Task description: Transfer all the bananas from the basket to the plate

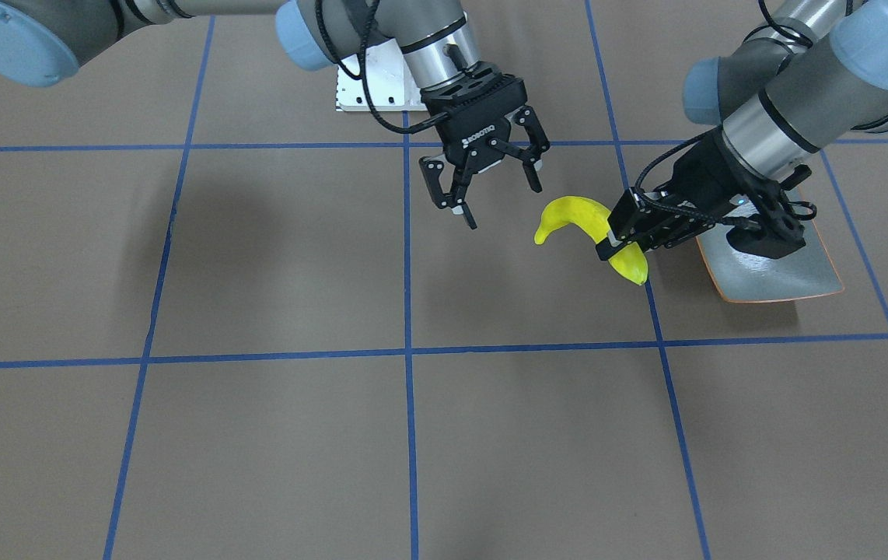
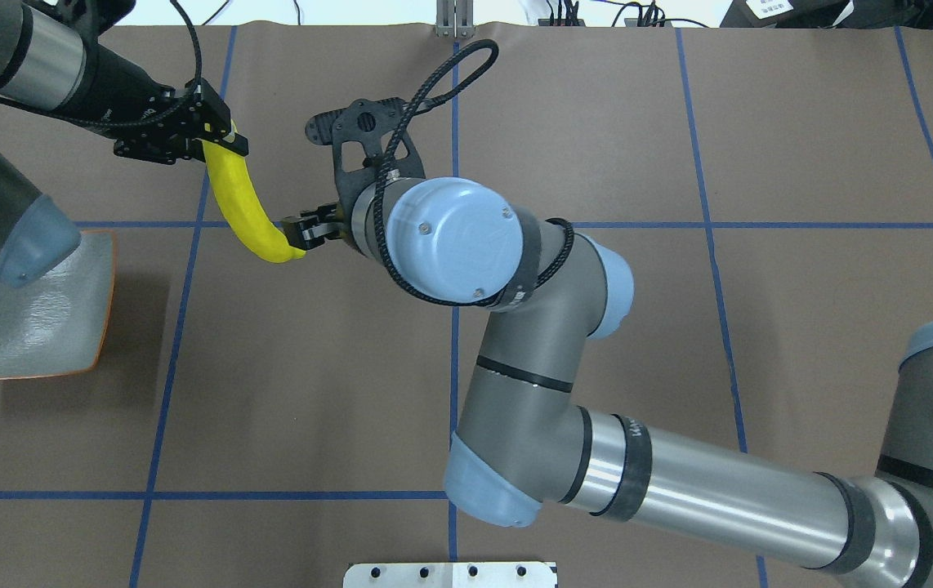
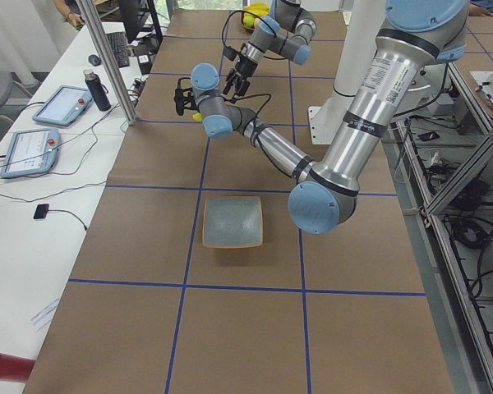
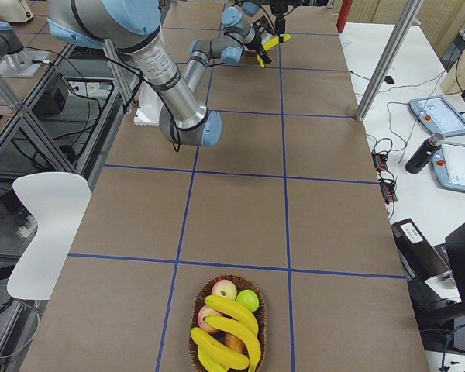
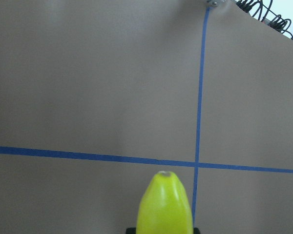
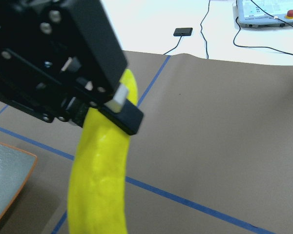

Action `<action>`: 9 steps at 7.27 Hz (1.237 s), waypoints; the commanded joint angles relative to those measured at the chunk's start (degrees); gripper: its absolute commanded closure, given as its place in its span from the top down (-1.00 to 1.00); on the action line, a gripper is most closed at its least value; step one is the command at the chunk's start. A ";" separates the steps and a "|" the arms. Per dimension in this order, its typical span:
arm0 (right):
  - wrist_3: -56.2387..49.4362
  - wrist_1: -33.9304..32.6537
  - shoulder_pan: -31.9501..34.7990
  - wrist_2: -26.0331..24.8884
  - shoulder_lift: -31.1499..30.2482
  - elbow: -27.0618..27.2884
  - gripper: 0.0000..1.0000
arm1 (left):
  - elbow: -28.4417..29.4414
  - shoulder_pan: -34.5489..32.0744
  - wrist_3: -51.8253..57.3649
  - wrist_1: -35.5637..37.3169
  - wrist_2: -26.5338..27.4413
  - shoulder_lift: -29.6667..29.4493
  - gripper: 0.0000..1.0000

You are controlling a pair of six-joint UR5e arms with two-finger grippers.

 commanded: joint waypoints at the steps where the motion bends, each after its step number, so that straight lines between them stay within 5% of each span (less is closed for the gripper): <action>1: -0.43 -8.61 6.29 9.76 -3.62 4.97 0.99 | -0.41 -3.01 0.36 -6.53 0.07 7.05 -1.00; 4: -6.45 -14.42 15.00 21.30 -9.86 8.31 0.99 | -0.41 -8.45 9.67 -15.94 -0.46 19.97 -1.00; 9: -13.08 -14.61 19.15 24.13 -14.80 10.08 1.00 | 0.64 -8.74 9.68 -24.58 -7.04 27.74 -1.00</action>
